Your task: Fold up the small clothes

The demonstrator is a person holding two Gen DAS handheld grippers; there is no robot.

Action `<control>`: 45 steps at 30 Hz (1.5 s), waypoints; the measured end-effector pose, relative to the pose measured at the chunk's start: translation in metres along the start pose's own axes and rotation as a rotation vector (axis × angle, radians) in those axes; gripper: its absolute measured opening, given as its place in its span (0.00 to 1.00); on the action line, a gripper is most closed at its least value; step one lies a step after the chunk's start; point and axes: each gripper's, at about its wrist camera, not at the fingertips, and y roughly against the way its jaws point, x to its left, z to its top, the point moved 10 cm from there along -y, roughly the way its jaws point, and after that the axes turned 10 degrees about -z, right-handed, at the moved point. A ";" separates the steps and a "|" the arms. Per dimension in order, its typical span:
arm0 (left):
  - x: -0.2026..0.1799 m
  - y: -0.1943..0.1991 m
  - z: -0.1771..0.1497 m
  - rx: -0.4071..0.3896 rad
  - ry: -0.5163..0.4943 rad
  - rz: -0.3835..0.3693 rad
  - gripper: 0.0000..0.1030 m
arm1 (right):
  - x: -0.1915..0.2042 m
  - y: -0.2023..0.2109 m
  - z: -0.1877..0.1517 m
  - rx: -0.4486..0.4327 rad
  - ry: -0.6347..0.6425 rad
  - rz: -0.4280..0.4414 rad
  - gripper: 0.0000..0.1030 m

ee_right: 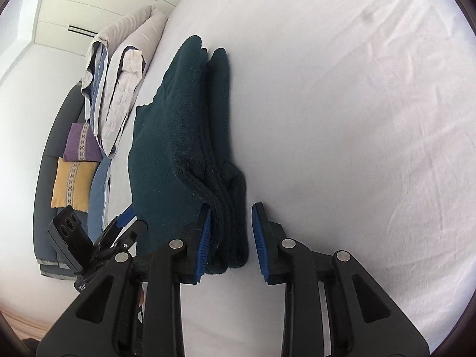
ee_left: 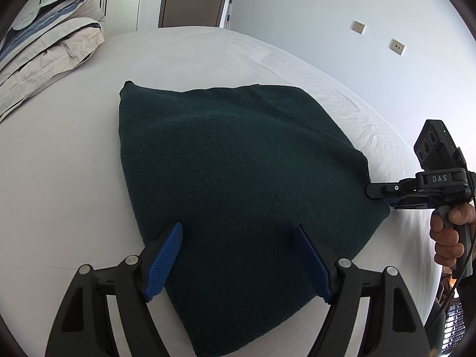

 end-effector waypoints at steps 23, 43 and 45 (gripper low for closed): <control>-0.011 0.027 0.034 -0.094 0.033 -0.020 0.74 | 0.021 0.014 0.006 -0.093 0.000 0.130 0.19; 0.014 0.011 0.063 -0.109 0.012 0.074 0.74 | 0.071 0.040 0.017 -0.156 0.142 0.179 0.23; 0.020 0.001 0.068 -0.092 0.007 0.100 0.74 | 0.086 0.023 0.040 -0.145 0.145 0.179 0.23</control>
